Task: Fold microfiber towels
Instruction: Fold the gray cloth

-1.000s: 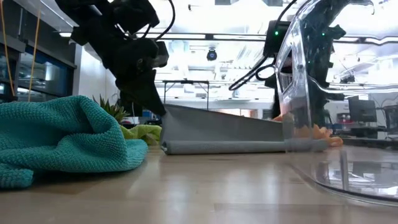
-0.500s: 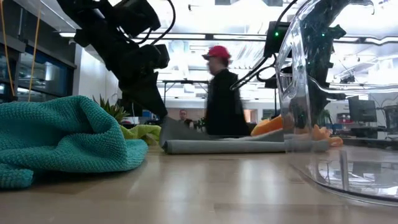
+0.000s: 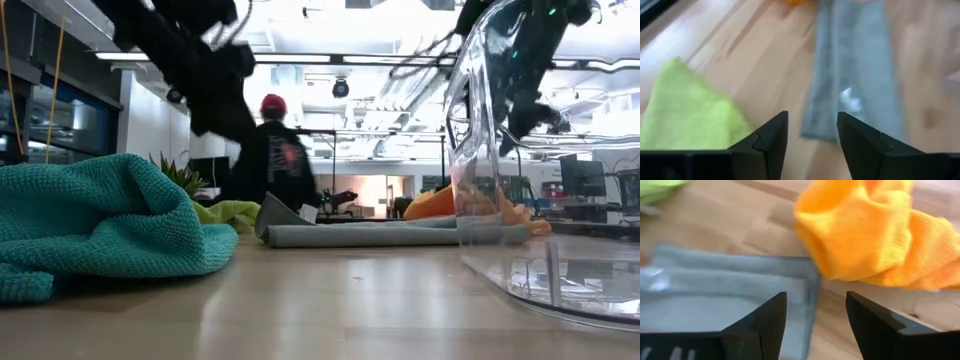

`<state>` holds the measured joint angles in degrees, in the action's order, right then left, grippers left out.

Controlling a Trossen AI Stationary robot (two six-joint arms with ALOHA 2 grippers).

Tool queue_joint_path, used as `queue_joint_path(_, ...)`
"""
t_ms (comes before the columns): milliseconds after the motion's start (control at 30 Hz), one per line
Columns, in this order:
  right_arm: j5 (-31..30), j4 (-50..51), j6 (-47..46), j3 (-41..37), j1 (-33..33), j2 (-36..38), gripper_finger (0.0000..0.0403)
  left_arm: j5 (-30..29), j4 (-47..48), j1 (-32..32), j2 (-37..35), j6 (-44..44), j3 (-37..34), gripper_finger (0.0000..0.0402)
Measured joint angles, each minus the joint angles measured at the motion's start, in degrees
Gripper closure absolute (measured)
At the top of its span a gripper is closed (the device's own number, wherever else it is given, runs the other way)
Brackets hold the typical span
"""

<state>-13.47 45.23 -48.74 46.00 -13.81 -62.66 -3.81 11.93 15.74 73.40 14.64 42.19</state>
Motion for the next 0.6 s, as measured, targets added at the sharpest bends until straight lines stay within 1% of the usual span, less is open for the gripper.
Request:
queue_joint_path(33, 1.07, 0.06, 1.21, 0.0, 0.24, 1.54, 0.0204, 1.12, -0.54, -0.36, -1.22, 0.12, -0.09, 0.0239)
queue_joint_path(100, 2.66, 0.09, 2.61, 0.0, 0.97, 4.07, 0.0204, 3.28, -4.7, -2.09, -2.77, 0.62, -1.41, 0.024)
queue_joint_path(200, 5.0, -0.9, 3.79, 0.0, 2.98, 6.26, 0.0203, 4.29, -14.29, -6.53, -2.91, 2.26, -5.59, 0.0249)
queue_joint_path(267, 7.05, -1.61, 5.65, 0.0, 4.66, 6.43, 0.0204, 3.26, -22.28, -10.19, -1.03, 3.99, -8.61, 0.0258)
queue_joint_path(367, 8.49, -1.95, 7.33, 0.0, 7.12, 4.97, 0.0215, -1.41, -31.76, -15.87, 3.6, 7.35, -12.02, 0.0286)
queue_joint_path(433, 7.96, -1.8, 7.25, 0.0, 8.04, 2.8, 0.0234, -3.86, -35.77, -18.97, 7.14, 8.52, -12.35, 0.0319)
queue_joint_path(533, 7.73, -3.59, 8.36, 0.0, 8.2, -1.25, 0.0286, -6.77, -37.25, -21.87, 12.77, 10.13, -10.79, 0.0381)
queue_joint_path(567, 7.76, -4.7, 8.76, 0.0, 8.04, -2.77, 0.0309, -7.48, -37.21, -22.27, 14.6, 10.87, -9.95, 0.039)
queue_joint_path(600, 8.07, -5.6, 9.02, 0.0, 7.72, -4.3, 0.0337, -7.93, -36.91, -22.33, 16.31, 11.66, -9.08, 0.0392)
